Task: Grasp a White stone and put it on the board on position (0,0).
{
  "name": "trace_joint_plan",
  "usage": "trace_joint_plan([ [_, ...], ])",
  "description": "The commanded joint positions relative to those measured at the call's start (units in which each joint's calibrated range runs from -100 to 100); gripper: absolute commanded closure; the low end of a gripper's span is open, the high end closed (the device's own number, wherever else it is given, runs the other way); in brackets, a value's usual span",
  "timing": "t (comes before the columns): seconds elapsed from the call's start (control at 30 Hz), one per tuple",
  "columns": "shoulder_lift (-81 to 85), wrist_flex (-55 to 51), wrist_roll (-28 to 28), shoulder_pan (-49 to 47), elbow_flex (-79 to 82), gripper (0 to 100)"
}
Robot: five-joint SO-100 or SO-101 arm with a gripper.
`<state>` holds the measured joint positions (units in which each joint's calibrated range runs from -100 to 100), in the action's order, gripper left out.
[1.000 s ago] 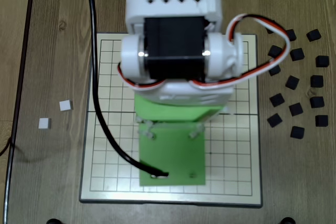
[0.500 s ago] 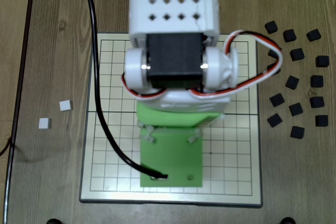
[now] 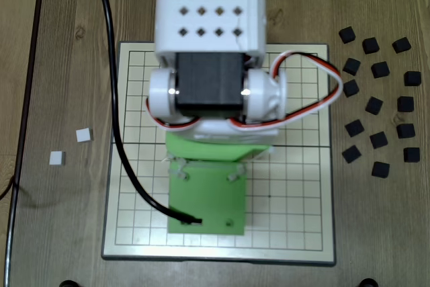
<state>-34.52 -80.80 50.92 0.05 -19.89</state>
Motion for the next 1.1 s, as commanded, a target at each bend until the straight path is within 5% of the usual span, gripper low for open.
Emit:
trace_joint_plan([
  [0.0, 5.06, 0.97, 0.29, 0.26, 0.09, 94],
  [1.07, 5.82, 5.69, -0.39, 1.18, 6.08, 94],
])
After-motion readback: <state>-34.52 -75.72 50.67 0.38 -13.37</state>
